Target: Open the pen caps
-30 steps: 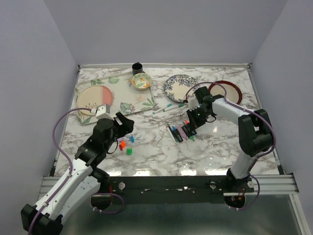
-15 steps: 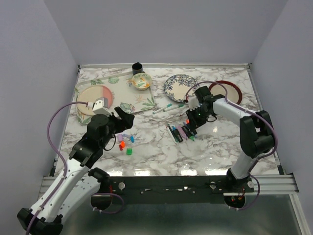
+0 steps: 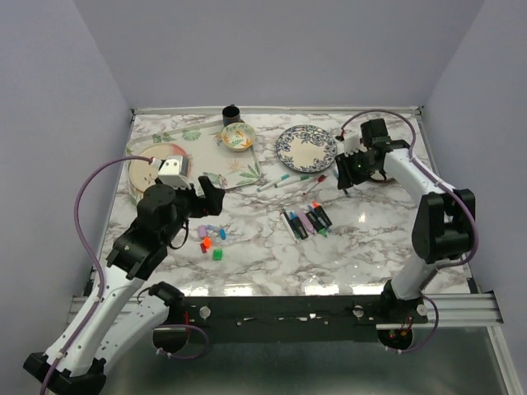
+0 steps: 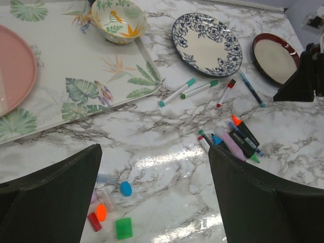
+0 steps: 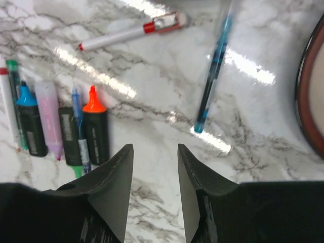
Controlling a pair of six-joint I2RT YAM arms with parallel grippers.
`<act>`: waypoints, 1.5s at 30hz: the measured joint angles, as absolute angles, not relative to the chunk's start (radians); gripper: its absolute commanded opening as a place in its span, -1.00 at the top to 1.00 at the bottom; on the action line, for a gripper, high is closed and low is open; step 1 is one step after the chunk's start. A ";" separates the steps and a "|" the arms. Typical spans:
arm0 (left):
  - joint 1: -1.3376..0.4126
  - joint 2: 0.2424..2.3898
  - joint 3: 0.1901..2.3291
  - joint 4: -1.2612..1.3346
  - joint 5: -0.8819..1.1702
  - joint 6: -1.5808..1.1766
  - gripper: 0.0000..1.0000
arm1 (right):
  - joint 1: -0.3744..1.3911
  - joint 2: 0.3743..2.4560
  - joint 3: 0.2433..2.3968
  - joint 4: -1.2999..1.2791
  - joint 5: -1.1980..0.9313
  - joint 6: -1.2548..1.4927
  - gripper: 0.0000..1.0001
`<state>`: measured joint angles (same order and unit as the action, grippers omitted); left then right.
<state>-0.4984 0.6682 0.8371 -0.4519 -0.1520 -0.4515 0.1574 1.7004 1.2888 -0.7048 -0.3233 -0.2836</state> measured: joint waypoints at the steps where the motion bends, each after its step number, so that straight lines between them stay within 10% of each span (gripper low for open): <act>1: -0.498 0.662 0.812 -0.443 -0.152 -0.430 -0.94 | 0.157 1.723 1.314 -0.703 -0.317 -0.292 0.05; 23: -0.461 0.655 0.733 -0.441 -0.155 -0.348 -0.94 | 0.160 2.086 1.593 -0.775 -0.142 -0.386 0.43; 45: -0.445 0.654 0.733 -0.428 -0.137 -0.347 -0.95 | 0.199 2.192 1.765 -0.967 -0.119 -0.386 0.20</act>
